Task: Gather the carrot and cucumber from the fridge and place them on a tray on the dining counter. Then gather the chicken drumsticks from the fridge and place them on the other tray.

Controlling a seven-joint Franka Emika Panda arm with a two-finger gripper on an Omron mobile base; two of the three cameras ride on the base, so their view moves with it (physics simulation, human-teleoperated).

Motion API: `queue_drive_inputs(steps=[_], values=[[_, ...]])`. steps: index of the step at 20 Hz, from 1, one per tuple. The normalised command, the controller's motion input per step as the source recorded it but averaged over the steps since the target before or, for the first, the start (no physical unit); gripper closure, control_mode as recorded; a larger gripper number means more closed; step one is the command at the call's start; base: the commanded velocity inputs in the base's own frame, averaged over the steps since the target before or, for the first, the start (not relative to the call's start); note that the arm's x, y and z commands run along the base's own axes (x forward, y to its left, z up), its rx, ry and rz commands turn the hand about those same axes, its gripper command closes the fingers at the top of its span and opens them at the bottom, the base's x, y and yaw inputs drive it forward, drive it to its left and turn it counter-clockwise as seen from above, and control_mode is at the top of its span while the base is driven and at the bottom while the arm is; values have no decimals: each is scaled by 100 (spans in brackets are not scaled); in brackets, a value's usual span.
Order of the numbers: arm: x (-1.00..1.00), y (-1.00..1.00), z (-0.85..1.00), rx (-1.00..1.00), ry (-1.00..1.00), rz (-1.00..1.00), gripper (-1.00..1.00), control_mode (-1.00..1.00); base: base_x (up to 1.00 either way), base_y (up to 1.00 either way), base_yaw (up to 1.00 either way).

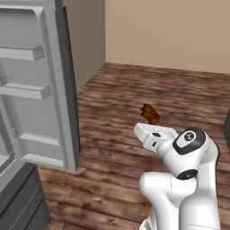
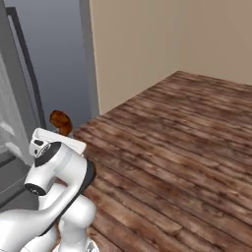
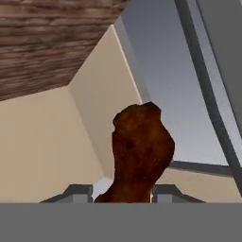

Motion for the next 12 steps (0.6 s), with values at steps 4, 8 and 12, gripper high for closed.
queue_drive_inputs(steps=[4, 8, 12], values=[[0, 0, 0, 0, 0, 0, 100, 100, 8, -9, -40], [0, 0, 0, 0, 0, 0, 100, 100, 31, -1, -30], [0, 0, 0, 0, 0, 0, 100, 100, 52, 0, -27]])
